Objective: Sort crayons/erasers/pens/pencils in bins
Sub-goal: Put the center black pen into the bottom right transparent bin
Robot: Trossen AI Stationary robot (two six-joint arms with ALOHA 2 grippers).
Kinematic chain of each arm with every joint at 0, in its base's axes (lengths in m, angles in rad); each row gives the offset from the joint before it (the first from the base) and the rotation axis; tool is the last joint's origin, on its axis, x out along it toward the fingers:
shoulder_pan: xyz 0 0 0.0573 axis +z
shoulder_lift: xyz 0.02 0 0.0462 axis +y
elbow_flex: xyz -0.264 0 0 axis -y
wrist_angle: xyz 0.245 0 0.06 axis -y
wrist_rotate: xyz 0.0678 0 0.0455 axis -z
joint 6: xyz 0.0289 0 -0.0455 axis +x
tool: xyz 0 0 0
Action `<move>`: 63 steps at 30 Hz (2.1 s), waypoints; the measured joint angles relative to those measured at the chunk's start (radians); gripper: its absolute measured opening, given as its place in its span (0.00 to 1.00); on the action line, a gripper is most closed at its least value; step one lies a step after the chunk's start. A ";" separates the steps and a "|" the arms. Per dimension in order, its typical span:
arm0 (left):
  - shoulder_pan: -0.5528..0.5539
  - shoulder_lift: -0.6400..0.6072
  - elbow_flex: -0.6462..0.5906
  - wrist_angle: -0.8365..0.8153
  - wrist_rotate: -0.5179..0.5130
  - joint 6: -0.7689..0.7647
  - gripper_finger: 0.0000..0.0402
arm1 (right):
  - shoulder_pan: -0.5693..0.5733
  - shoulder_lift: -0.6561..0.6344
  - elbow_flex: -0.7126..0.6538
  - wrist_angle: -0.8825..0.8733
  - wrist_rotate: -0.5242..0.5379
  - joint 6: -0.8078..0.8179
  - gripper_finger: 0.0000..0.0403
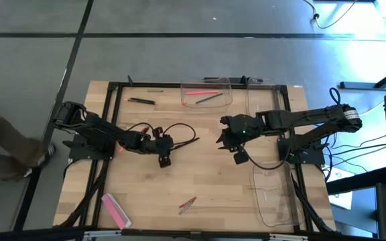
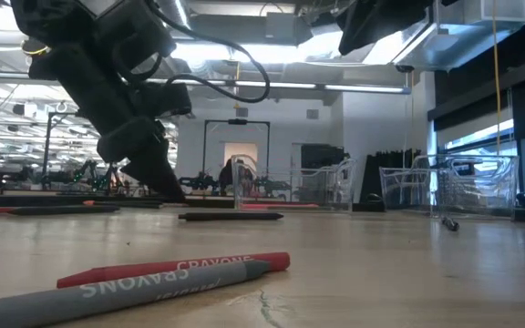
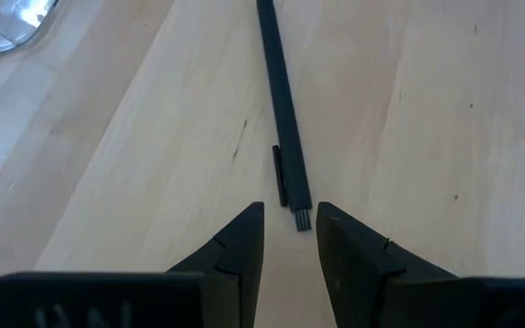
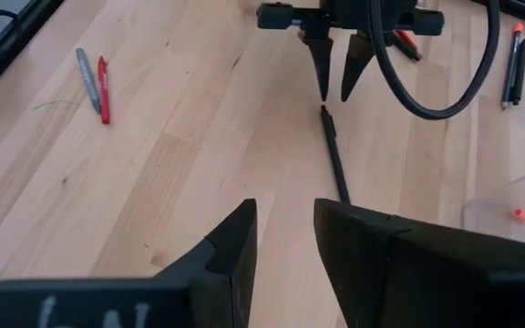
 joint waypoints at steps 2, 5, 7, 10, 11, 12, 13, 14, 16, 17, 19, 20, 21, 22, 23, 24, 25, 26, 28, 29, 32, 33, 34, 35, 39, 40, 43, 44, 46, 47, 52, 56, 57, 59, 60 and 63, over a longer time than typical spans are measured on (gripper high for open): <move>0.000 0.000 0.000 0.000 0.000 0.000 0.24 | 0.000 0.000 0.000 0.000 0.000 0.000 0.28; 0.000 0.000 0.000 0.000 0.000 0.000 0.24 | 0.000 0.000 0.000 0.000 0.000 0.000 0.28; 0.000 0.001 0.000 0.000 0.000 -0.001 0.24 | 0.000 0.000 0.000 0.000 0.000 0.000 0.28; 0.000 0.015 0.000 0.003 0.003 -0.001 0.24 | 0.000 0.000 0.000 0.000 0.000 0.000 0.28; 0.000 0.018 0.000 0.007 0.003 -0.001 0.24 | 0.000 0.000 0.000 0.000 0.000 0.000 0.28; 0.000 0.030 0.001 0.024 0.002 -0.002 0.24 | 0.000 0.000 0.000 0.000 0.000 0.000 0.28; 0.000 0.038 0.002 0.026 0.004 -0.002 0.24 | 0.000 0.000 0.000 0.001 0.000 0.000 0.28; 0.000 0.043 -0.001 0.018 0.004 -0.002 0.24 | 0.000 0.000 0.000 0.002 0.000 0.000 0.28; 0.000 0.052 -0.001 0.036 0.005 -0.002 0.24 | 0.000 0.001 0.000 0.006 0.000 -0.001 0.28; 0.000 0.053 0.000 0.039 0.004 -0.002 0.24 | 0.000 0.001 0.000 0.005 0.000 -0.002 0.28; 0.000 0.053 0.000 0.039 0.005 0.002 0.24 | 0.000 0.001 0.000 0.009 0.000 -0.002 0.28; 0.000 0.053 0.000 0.039 0.005 0.002 0.24 | 0.000 0.001 0.000 0.009 0.000 -0.003 0.28; 0.000 0.053 0.000 0.040 0.005 0.003 0.24 | 0.000 0.001 0.000 0.009 0.000 -0.003 0.28; 0.000 0.053 0.000 0.040 0.006 0.003 0.24 | 0.000 0.001 0.000 0.009 0.000 -0.003 0.28; 0.000 0.053 0.000 0.039 0.006 0.003 0.24 | 0.000 0.001 0.000 0.008 0.000 -0.003 0.28; 0.000 0.053 0.000 0.040 0.007 0.003 0.24 | 0.000 0.001 0.000 0.009 0.000 -0.003 0.28; 0.000 0.053 0.000 0.040 0.007 0.003 0.24 | 0.000 0.001 0.000 0.008 0.000 -0.003 0.28; 0.000 0.053 0.000 0.040 0.007 0.003 0.24 | 0.000 0.001 0.000 0.009 0.000 -0.003 0.28; 0.000 0.053 0.000 0.043 0.008 0.003 0.24 | 0.000 0.001 0.000 0.008 0.000 -0.003 0.28; 0.000 0.053 0.000 0.043 0.008 0.003 0.24 | 0.000 0.001 0.000 0.008 0.000 -0.003 0.28; 0.000 0.059 0.000 0.046 0.008 0.003 0.24 | 0.000 0.001 0.000 0.008 0.000 -0.003 0.28; 0.000 0.065 0.000 0.045 0.008 0.003 0.24 | 0.000 0.001 0.000 0.008 0.000 -0.003 0.28; 0.000 0.074 0.000 0.047 0.008 0.003 0.24 | 0.000 0.001 0.000 0.008 0.000 -0.003 0.28; 0.000 0.085 0.000 0.050 0.008 0.001 0.24 | 0.000 0.001 0.000 0.008 0.000 -0.003 0.28; -0.001 0.109 0.002 0.081 0.002 -0.009 0.24 | 0.000 0.001 0.000 0.008 0.000 -0.003 0.28; -0.001 0.110 0.002 0.084 0.002 -0.009 0.24 | 0.000 0.001 0.000 0.008 0.000 -0.003 0.28; 0.000 0.110 0.002 0.083 0.002 -0.010 0.24 | 0.000 0.001 0.000 0.008 0.000 -0.003 0.28; 0.000 0.110 0.002 0.083 0.002 -0.016 0.24 | 0.000 0.001 0.000 0.008 0.000 -0.003 0.28; 0.000 0.110 0.002 0.082 0.001 -0.023 0.24 | 0.000 0.001 0.000 0.008 0.000 -0.003 0.28; -0.001 0.111 0.002 0.082 0.000 -0.023 0.24 | 0.000 0.001 0.000 0.008 0.000 -0.004 0.28; 0.000 0.111 0.002 0.081 0.000 -0.023 0.24 | 0.000 0.001 0.000 0.008 0.000 -0.003 0.28; 0.000 0.111 0.002 0.067 0.000 -0.041 0.24 | 0.000 0.001 0.000 0.008 0.000 -0.003 0.28; 0.000 0.111 0.002 0.064 0.000 -0.052 0.24 | 0.000 0.001 0.000 0.008 0.000 -0.003 0.28; 0.000 0.111 0.002 0.061 0.001 -0.055 0.23 | 0.000 0.001 0.000 0.008 0.000 -0.004 0.28; 0.000 0.111 0.002 0.061 0.001 -0.055 0.22 | 0.000 0.001 0.000 0.008 0.000 -0.004 0.28; 0.000 0.111 0.002 0.062 0.004 -0.055 0.18 | 0.000 0.001 0.000 0.008 0.000 -0.004 0.28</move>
